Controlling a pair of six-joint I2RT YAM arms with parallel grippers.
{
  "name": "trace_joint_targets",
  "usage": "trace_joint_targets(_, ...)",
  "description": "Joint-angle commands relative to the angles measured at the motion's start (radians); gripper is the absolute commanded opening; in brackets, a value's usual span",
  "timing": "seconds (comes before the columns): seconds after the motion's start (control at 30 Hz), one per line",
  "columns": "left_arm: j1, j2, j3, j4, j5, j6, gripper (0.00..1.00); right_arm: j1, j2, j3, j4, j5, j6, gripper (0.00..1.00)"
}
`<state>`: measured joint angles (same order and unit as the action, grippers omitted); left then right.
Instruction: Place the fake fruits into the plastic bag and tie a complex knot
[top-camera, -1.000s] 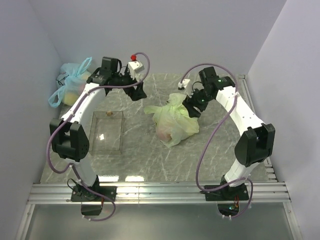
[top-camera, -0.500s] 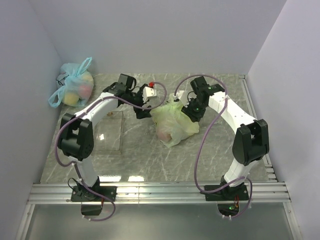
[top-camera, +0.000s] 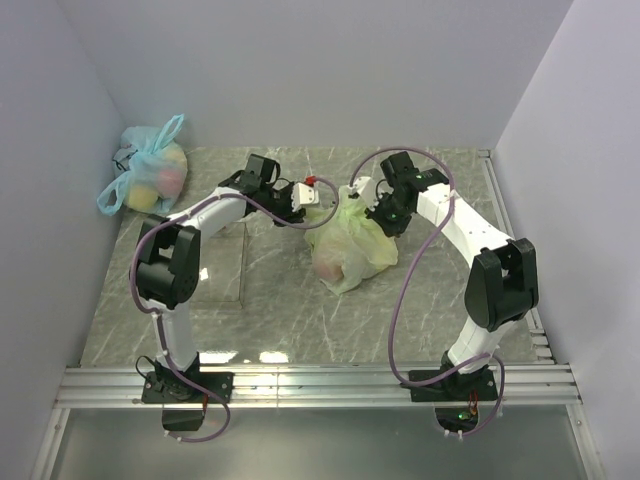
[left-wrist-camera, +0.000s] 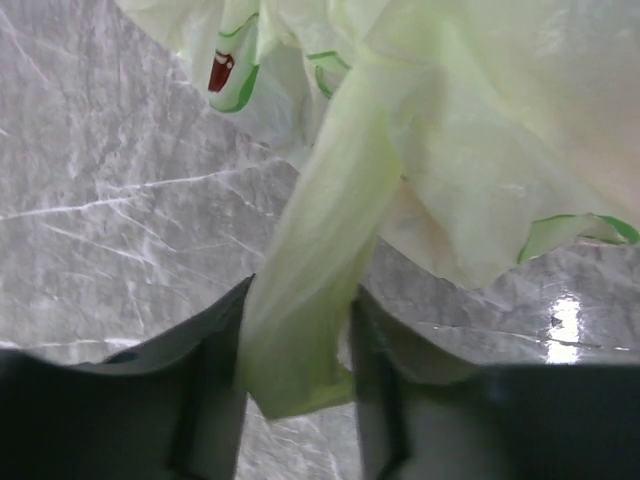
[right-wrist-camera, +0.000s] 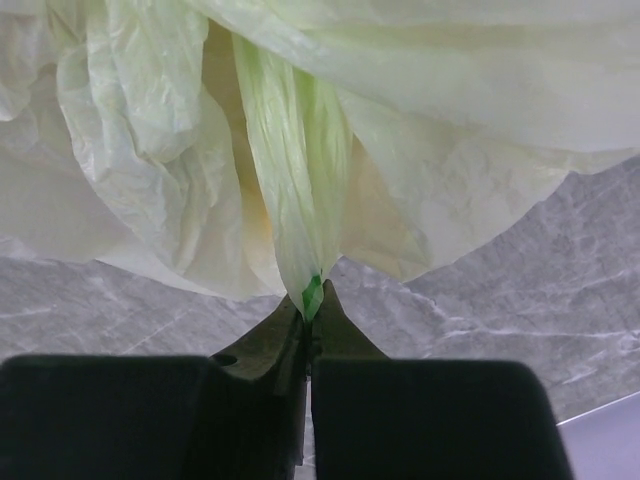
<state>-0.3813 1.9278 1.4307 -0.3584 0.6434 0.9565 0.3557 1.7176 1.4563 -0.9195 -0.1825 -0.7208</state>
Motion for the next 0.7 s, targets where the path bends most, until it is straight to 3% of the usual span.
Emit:
trace_joint_targets(0.0,-0.007,-0.035,0.02,0.003,0.064,0.002,0.43,-0.001,-0.018,0.01,0.054,0.02,0.052,0.0)
trace_joint_targets(0.03,-0.007,-0.039,0.033,-0.008,0.068,-0.027,0.32,-0.003,-0.026,0.006,0.06,0.021,0.064,0.0)
trace_joint_targets(0.1,-0.007,-0.047,0.034,-0.027,0.081,-0.099,0.19,-0.011,-0.033,-0.002,0.08,0.026,0.101,0.0)
trace_joint_targets(0.13,-0.007,-0.058,0.028,-0.007,0.07,-0.151,0.0,-0.017,-0.045,-0.005,0.091,0.029,0.118,0.0)
trace_joint_targets(0.37,0.064,-0.131,-0.004,0.07,-0.083,-0.668,0.0,-0.089,-0.113,-0.039,0.228,0.146,0.419,0.0)
trace_joint_targets(0.4,0.093,-0.144,-0.01,0.084,-0.175,-0.809,0.0,-0.116,-0.118,-0.04,0.234,0.158,0.454,0.0)
trace_joint_targets(0.5,0.153,-0.177,0.022,0.062,-0.275,-1.019,0.0,-0.156,-0.141,-0.039,0.238,0.161,0.543,0.0)
trace_joint_targets(0.67,0.257,-0.204,0.047,-0.022,-0.3,-1.205,0.0,-0.288,-0.173,-0.051,0.229,0.121,0.598,0.0)
